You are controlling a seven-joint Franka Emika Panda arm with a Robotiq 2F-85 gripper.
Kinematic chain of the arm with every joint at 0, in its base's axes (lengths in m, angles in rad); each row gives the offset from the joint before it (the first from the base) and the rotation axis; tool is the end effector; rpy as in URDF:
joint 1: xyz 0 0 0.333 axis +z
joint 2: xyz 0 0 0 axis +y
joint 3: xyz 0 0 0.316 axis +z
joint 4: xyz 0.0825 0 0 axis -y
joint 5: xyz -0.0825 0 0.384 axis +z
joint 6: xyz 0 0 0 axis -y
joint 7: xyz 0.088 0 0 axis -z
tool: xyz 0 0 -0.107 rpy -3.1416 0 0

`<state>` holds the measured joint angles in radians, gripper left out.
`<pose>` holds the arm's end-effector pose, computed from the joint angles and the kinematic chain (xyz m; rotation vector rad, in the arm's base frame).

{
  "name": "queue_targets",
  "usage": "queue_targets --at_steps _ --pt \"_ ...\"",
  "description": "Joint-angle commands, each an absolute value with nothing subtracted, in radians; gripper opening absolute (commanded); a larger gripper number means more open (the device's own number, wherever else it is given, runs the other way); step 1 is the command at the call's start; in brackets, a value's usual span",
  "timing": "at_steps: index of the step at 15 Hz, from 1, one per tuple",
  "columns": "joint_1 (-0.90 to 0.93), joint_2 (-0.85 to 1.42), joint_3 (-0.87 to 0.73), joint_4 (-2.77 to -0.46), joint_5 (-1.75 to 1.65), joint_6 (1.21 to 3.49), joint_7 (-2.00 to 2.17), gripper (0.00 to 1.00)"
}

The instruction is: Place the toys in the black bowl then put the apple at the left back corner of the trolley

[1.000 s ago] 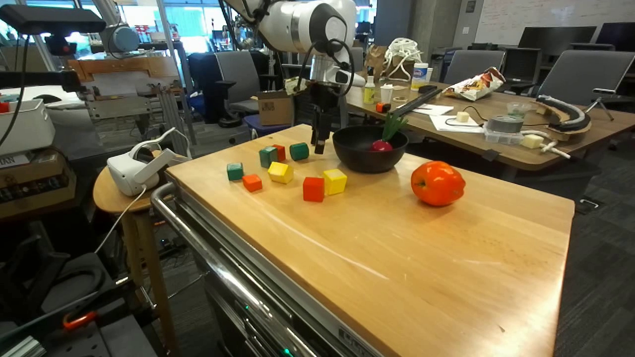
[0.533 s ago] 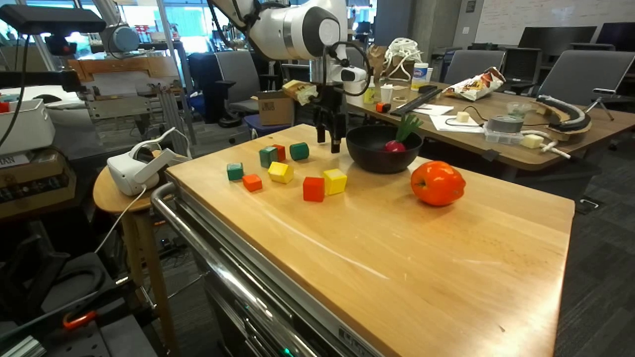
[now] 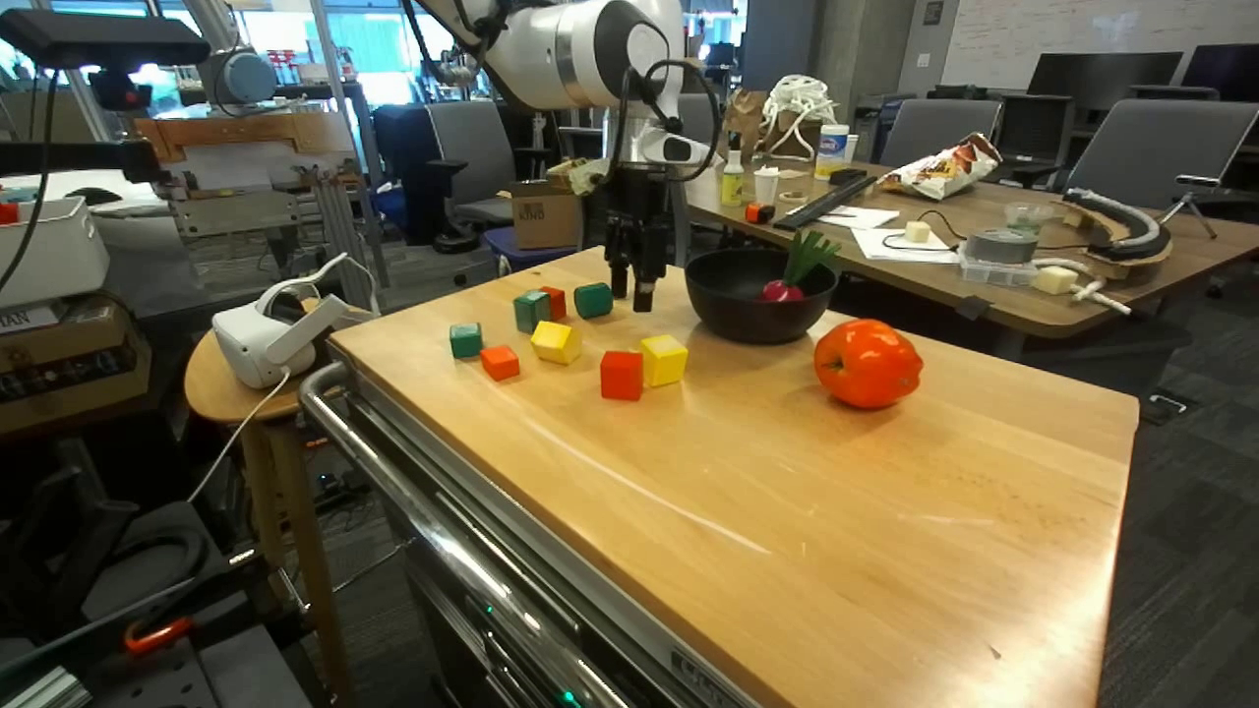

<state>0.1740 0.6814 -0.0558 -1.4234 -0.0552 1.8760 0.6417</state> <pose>0.6920 0.0848 0.2787 2.8751 -0.7226 -0.2672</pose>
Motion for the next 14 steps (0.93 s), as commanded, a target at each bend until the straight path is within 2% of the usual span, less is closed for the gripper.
queue_targets --at_steps 1,7,8,9,14 --pt "0.199 0.722 -0.07 -1.33 -0.071 1.67 0.706 1.0" --pt "0.155 0.851 -0.038 -1.136 -0.033 1.487 0.589 1.0" --pt "0.143 0.879 -0.035 -1.096 -0.012 1.454 0.572 0.75" --pt "0.13 0.905 -0.031 -1.06 0.006 1.434 0.544 0.74" --pt "0.098 0.989 -0.037 -0.932 0.062 1.311 0.495 0.34"
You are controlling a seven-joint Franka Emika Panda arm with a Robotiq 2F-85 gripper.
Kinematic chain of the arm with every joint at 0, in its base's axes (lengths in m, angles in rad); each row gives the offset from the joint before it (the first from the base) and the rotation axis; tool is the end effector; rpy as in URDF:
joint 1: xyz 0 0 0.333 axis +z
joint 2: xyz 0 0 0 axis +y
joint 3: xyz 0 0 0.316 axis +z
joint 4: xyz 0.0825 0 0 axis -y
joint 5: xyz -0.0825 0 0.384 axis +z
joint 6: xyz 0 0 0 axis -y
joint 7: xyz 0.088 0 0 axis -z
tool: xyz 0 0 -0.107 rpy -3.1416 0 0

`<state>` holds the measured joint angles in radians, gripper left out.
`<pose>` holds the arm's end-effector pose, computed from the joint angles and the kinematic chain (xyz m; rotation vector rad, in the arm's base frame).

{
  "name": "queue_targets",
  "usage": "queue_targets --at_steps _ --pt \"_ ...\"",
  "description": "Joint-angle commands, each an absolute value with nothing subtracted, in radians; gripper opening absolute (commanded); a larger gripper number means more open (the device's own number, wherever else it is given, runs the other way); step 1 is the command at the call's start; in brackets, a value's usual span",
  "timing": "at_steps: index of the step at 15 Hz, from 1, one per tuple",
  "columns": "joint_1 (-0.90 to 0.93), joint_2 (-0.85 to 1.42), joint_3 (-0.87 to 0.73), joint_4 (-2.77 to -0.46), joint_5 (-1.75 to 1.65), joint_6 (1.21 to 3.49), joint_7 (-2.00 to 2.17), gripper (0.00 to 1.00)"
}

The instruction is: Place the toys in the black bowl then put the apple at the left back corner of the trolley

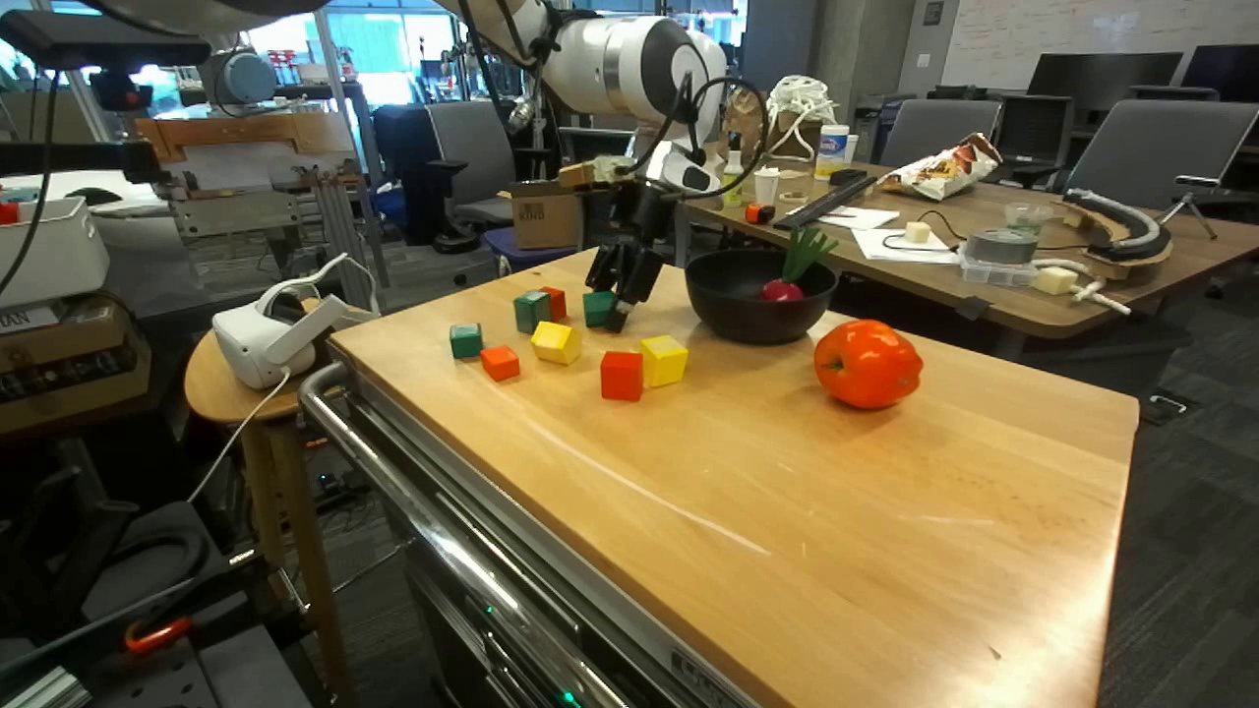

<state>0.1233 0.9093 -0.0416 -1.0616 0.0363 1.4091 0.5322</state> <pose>0.6999 0.0703 0.2513 2.7961 -0.6376 -0.7879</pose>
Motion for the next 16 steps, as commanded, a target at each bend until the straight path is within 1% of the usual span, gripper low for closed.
queue_targets --at_steps 1,2,3,7,9,12,16 --pt "0.093 0.997 -0.038 -0.915 0.066 1.29 0.49 0.27" --pt "0.088 1.004 -0.039 -0.901 0.07 1.273 0.486 0.21" --pt "0.084 1.005 -0.041 -0.894 0.073 1.266 0.483 0.2" --pt "0.072 0.977 -0.05 -0.902 0.081 1.279 0.498 0.2" --pt "0.049 0.9 -0.039 -0.98 0.147 1.357 0.598 0.2" --pt "0.038 0.801 -0.026 -1.075 0.254 1.407 0.692 0.2" --pt "0.041 0.697 -0.037 -1.161 0.378 1.538 0.804 0.2"
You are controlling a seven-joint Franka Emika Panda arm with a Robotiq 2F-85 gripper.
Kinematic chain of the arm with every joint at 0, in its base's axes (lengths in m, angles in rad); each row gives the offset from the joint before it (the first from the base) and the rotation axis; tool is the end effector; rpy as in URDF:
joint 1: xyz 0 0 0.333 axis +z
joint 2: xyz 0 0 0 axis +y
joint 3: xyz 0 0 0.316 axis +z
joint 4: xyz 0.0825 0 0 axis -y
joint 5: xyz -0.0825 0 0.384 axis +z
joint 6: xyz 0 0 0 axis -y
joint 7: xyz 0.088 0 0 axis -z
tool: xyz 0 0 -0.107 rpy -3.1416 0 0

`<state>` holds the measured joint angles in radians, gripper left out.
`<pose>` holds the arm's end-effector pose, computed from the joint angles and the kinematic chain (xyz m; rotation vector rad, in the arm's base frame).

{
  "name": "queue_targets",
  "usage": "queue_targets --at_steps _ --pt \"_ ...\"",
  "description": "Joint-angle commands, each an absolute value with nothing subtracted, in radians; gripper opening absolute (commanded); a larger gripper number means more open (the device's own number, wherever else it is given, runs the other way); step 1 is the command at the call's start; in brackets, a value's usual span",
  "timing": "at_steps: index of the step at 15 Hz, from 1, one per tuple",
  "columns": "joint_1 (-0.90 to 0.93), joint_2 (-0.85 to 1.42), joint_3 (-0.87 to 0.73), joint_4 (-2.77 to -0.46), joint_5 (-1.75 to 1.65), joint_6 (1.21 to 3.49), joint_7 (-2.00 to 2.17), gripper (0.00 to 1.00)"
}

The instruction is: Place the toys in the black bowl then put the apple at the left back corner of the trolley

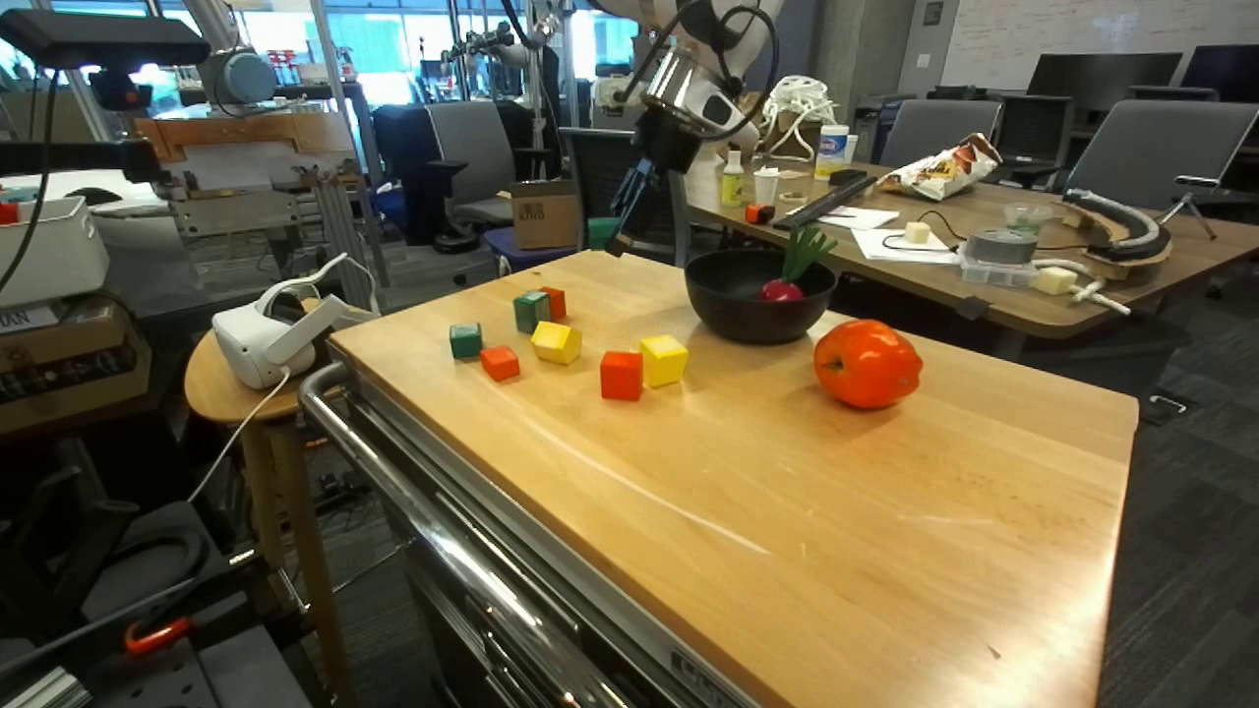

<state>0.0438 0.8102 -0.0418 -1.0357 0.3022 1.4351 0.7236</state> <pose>0.7166 0.0460 0.3373 -2.7501 1.0611 0.7189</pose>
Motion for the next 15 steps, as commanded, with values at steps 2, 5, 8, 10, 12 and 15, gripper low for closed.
queue_targets --at_steps 2,5,8,10,12,15 --pt "0.033 0.691 -0.024 -1.155 0.421 1.602 0.869 0.2" --pt "0.006 0.751 -0.025 -1.066 0.465 1.677 0.948 0.2" --pt "-0.025 0.765 -0.031 -1.05 0.478 1.779 1.01 0.2" --pt "-0.048 0.757 -0.037 -1.048 0.476 1.838 1.054 0.2" --pt "-0.064 0.741 -0.047 -1.058 0.461 1.91 1.099 0.2" --pt "-0.064 0.734 -0.073 -1.084 0.42 2.06 1.148 0.2"
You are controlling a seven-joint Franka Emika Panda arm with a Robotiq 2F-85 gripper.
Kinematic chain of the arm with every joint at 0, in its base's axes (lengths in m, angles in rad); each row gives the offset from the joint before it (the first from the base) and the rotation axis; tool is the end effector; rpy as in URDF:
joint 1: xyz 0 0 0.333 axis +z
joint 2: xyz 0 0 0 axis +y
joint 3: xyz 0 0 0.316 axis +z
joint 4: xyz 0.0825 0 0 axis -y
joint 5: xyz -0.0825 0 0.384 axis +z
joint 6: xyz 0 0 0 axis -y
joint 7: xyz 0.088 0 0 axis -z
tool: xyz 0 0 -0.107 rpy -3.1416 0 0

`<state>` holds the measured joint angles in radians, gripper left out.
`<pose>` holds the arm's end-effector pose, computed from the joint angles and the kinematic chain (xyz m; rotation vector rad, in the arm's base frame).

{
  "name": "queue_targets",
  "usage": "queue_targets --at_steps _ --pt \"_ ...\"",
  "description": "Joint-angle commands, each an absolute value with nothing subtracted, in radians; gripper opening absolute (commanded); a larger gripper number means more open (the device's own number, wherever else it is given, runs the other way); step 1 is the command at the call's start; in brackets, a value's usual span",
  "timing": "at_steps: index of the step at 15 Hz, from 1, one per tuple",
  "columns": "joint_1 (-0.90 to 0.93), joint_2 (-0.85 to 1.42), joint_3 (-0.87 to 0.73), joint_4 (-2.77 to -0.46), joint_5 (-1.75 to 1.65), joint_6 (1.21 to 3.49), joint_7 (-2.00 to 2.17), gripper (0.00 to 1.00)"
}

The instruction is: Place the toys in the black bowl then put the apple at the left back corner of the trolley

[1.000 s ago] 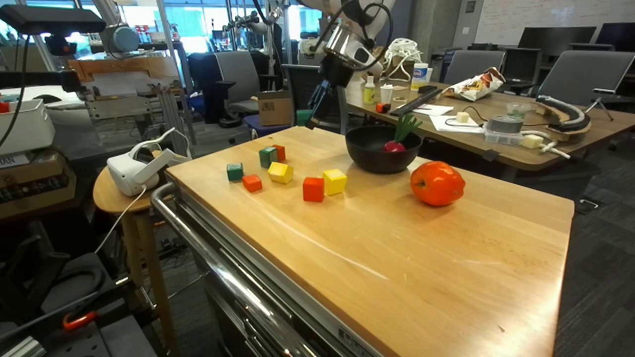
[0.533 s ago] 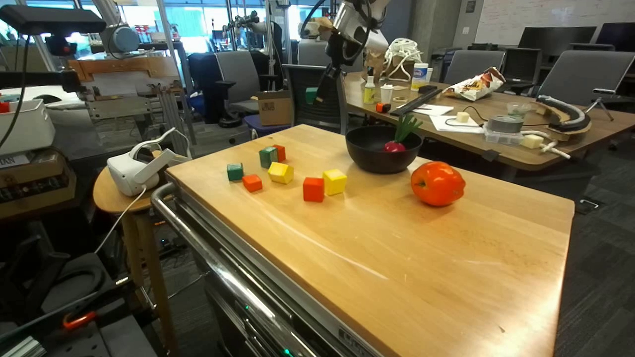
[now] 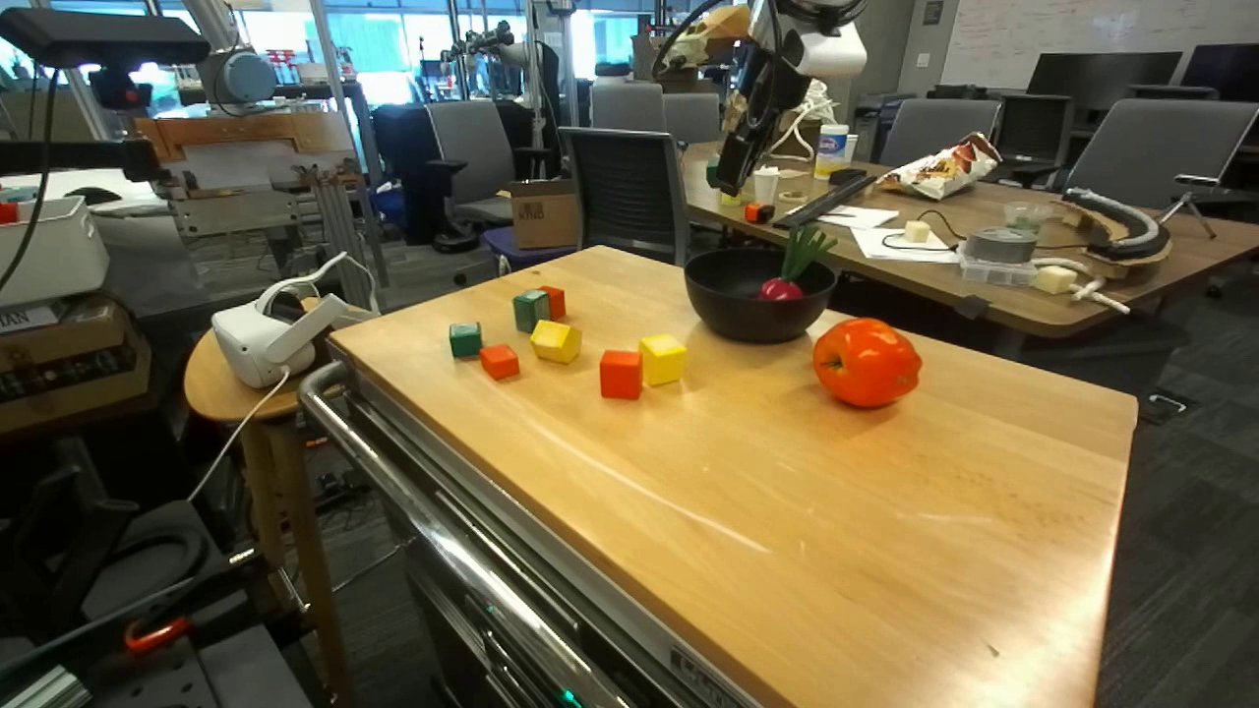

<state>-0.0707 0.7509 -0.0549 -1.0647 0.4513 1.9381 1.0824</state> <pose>0.7693 -0.0529 0.4053 -2.1531 1.6859 0.1031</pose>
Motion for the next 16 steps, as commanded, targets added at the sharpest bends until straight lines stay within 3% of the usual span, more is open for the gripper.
queue_targets --at_steps 1,6,10,16 --pt "-0.061 0.734 -0.083 -1.095 0.404 2.115 1.164 0.2" --pt "-0.029 0.757 -0.132 -1.191 0.309 2.43 1.276 0.2" --pt "0.059 0.665 -0.251 -1.4 0.178 2.603 1.466 0.2" --pt "0.27 0.467 -0.527 -1.639 -0.203 2.496 1.888 0.2"
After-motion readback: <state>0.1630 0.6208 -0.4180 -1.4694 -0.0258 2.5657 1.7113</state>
